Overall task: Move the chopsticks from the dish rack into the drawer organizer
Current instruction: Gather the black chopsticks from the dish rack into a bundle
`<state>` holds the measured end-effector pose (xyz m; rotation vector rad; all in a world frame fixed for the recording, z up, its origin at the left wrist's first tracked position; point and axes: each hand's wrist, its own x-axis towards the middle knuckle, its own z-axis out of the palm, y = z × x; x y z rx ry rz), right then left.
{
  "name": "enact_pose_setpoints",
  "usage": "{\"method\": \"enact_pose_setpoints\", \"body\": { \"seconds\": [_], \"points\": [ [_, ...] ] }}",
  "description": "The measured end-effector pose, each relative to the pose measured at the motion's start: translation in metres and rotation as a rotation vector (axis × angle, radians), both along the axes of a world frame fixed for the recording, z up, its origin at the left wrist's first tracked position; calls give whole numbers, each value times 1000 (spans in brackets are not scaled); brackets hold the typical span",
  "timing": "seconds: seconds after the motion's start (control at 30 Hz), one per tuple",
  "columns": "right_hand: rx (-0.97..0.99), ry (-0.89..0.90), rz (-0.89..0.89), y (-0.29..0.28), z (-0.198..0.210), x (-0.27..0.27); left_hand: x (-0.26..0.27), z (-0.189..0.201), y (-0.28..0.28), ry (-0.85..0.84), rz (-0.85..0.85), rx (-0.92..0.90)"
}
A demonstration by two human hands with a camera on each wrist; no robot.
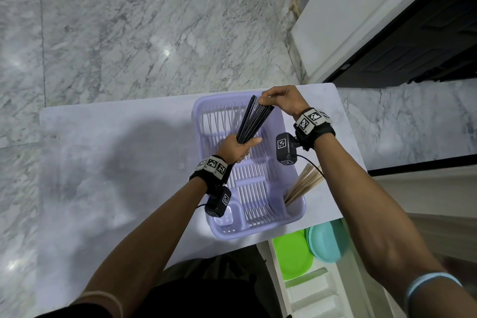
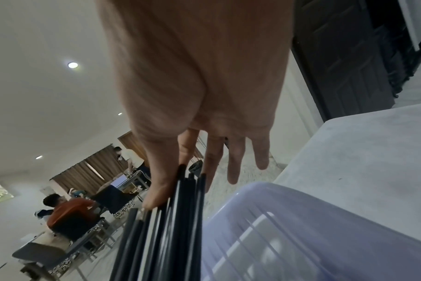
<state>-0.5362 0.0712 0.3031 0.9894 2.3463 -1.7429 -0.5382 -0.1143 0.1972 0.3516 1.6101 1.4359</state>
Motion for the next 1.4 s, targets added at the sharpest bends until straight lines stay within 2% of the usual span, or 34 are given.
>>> {"method": "enact_pose_setpoints", "body": {
  "seconds": [0.27,0.4,0.47,0.57,0.8,0.87,0.97,1.03,1.13,1.23,1.3,1.4],
  "points": [
    [21,-44,-52,10,19,1,-8,-13,-6,63,-89,-103],
    [-1,-6,-82,7,14,5,-6,-9,0,44,-102,-105],
    [-58,38,-174,3,14,2,-8,-8,2,51,-93,-130],
    [-147,152,-403,10,26,-3,-7,-16,-5,66,-80,-156],
    [3,460,-756,32,56,-11,2,-28,-21,43,-23,-125],
    [50,506,-720,30,56,-14,5,-27,-22,37,-7,-114],
    [58,475,-638,18,51,-16,6,-25,-21,35,19,-129],
    [61,464,-685,14,50,-17,4,-22,-21,35,39,-142],
    [38,330,-702,8,47,-18,1,-21,-24,53,85,-133],
    [136,89,-435,-7,33,-14,2,-22,-25,72,82,-121],
    [170,3,-257,-20,20,-9,2,-23,-24,55,70,-104],
    [154,-89,-84,-32,-1,-4,2,-24,-24,14,63,-90]
  ]
}}
